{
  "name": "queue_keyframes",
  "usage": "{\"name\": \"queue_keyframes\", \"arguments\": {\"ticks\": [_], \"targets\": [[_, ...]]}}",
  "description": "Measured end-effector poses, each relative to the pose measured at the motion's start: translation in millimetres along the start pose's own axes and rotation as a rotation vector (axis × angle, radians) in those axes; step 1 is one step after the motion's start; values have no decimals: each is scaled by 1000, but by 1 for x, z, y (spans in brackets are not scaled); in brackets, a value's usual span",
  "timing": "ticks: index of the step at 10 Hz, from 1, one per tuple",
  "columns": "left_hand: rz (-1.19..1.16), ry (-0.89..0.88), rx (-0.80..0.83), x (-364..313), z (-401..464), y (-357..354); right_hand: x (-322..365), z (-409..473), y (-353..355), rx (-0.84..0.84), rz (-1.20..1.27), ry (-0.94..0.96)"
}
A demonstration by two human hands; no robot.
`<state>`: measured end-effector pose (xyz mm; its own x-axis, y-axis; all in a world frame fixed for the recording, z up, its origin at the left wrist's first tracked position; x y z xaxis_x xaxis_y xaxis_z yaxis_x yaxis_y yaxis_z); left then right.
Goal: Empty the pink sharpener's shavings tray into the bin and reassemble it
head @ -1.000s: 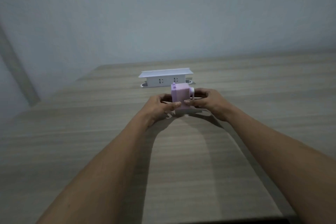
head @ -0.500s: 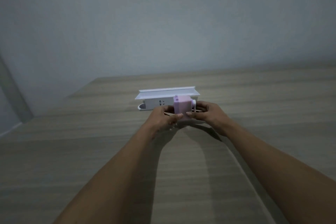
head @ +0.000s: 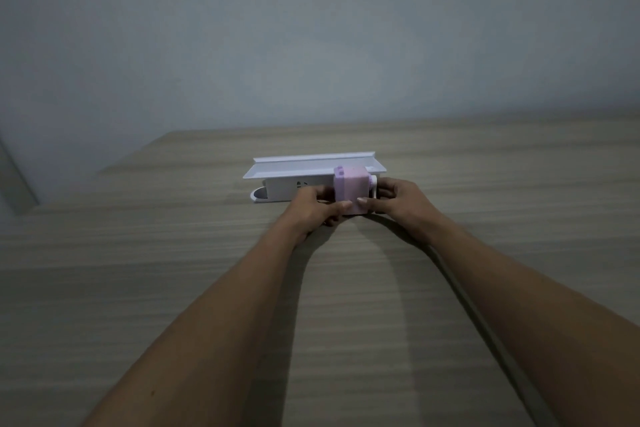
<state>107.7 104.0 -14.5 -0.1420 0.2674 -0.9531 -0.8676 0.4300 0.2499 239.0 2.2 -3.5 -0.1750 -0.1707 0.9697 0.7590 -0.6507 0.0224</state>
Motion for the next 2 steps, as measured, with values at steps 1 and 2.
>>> {"name": "queue_keyframes", "arguments": {"ticks": [1, 2], "targets": [[-9, 26, 0, 4, 1, -1, 3, -2, -1, -26, -8, 0], [-34, 16, -13, -3, -5, -1, 11, -11, 0, -73, -13, 11]]}}
Point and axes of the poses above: each hand's wrist, its own z-axis towards the middle knuckle, its own y-axis out of the back of the hand, x = y × z, the point moved 10 cm from there along z, towards the middle knuckle, and after that the axes turned 15 degrees about -x, right-handed, at the moved point
